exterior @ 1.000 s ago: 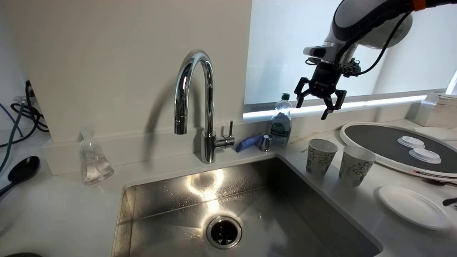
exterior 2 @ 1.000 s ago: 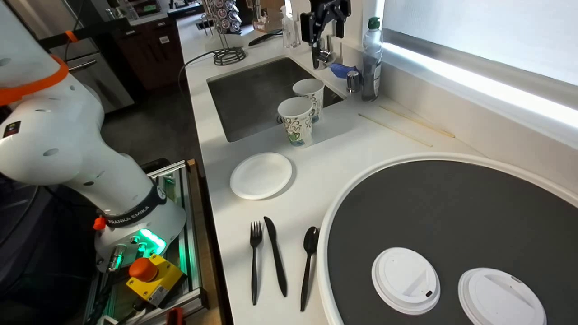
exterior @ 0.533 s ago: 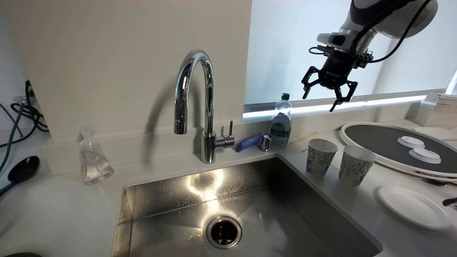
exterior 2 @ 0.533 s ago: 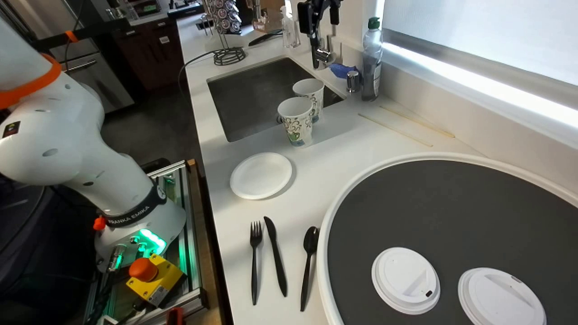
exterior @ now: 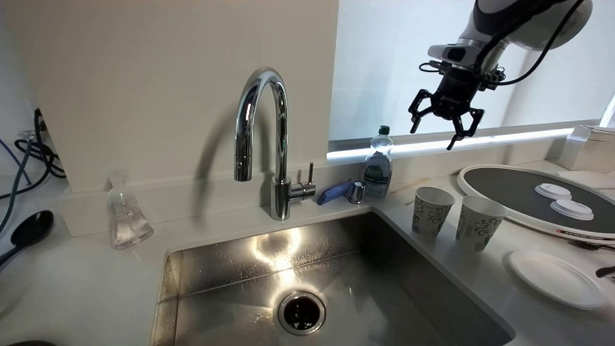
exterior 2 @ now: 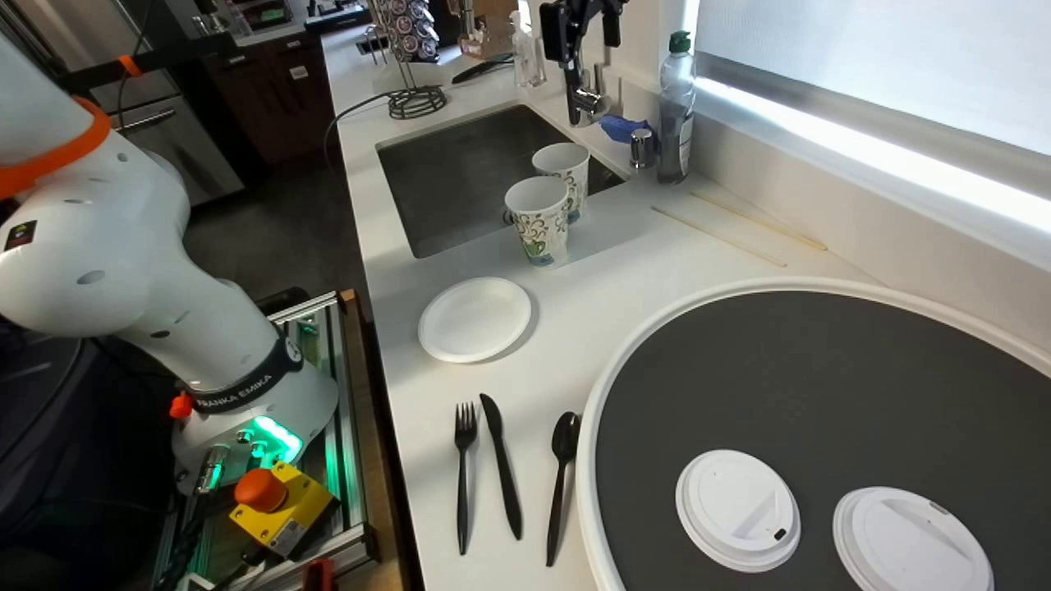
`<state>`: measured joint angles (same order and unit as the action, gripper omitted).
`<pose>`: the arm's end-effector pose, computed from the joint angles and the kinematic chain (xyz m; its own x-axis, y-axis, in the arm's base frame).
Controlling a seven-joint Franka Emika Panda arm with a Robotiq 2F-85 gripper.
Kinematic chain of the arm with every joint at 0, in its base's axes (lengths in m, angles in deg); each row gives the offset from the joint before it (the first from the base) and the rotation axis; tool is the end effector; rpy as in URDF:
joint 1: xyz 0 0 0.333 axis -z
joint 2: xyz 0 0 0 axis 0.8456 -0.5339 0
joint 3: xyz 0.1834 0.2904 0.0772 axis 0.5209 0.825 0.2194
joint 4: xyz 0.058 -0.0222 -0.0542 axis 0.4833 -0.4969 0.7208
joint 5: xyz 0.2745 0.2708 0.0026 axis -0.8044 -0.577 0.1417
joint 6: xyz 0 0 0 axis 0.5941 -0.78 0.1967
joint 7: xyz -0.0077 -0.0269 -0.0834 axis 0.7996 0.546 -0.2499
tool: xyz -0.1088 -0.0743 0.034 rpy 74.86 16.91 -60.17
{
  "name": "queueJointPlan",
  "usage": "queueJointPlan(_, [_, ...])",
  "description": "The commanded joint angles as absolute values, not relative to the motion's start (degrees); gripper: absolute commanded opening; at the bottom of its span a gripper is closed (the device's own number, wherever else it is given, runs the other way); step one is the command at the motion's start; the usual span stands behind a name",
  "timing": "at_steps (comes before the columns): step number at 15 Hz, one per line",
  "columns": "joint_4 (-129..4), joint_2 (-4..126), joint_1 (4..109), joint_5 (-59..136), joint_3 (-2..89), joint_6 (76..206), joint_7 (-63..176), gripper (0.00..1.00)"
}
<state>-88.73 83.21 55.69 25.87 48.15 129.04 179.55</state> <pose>0.5333 0.0350 0.5009 -0.4571 0.8877 0.0549 0.8744 0.4372 0.2106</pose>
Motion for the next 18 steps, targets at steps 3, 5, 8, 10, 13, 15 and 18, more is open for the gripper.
queueJointPlan(3, [-87.49, 84.23, 55.85, 42.82, 49.77, 126.32, 158.18, 1.0])
queueJointPlan(5, [-86.75, 84.58, 55.63, 47.62, 50.38, 122.49, 151.3, 1.0])
queueJointPlan(8, [-85.06, 84.73, 54.94, 48.44, 50.69, 115.08, 147.02, 1.0])
queueJointPlan(10, [-84.37, 84.96, 54.62, 44.65, 49.99, 112.43, 149.26, 1.0])
queueJointPlan(13, [-84.05, 85.06, 54.89, 41.4, 49.31, 110.87, 147.92, 1.0])
queueJointPlan(15, [-84.61, 85.51, 54.85, 39.75, 48.9, 111.11, 148.67, 1.0])
queueJointPlan(18, [-87.96, 87.34, 54.55, 36.25, 48.12, 117.78, 154.89, 1.0])
